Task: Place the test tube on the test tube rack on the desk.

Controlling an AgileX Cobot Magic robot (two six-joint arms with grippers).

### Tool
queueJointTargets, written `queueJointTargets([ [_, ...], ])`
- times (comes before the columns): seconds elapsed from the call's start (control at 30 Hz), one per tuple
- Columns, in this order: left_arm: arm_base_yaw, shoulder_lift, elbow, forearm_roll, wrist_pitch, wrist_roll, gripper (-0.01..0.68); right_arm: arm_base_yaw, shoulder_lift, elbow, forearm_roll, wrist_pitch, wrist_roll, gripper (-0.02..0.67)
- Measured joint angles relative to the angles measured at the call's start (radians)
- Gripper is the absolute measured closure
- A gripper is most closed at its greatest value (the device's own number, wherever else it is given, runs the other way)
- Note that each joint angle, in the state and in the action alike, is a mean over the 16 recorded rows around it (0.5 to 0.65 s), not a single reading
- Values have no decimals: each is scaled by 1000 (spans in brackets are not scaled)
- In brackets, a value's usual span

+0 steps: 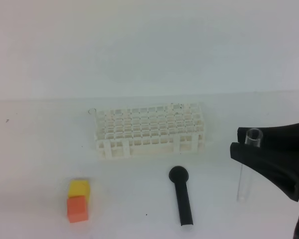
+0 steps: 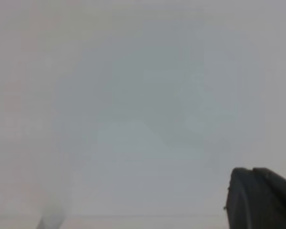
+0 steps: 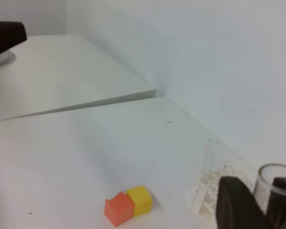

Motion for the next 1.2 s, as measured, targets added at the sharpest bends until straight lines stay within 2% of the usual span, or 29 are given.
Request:
queueJointTargets([
  [0.43, 23, -34, 105, -8, 7, 0, 674, 0, 26, 2, 7, -2, 0, 529],
  [0.6, 23, -34, 108, -120, 11, 0, 674, 0, 27, 2, 12, -2, 0, 529],
  [0.73, 23, -34, 108, -328, 33, 0, 674, 0, 27, 2, 15, -2, 0, 529],
  [1.07, 23, -34, 108, -1034, 204, -1, 674, 0, 27, 2, 22, -3, 0, 529],
  [1.2, 23, -34, 108, -1270, 241, -1, 674, 0, 27, 2, 26, -3, 0, 529],
])
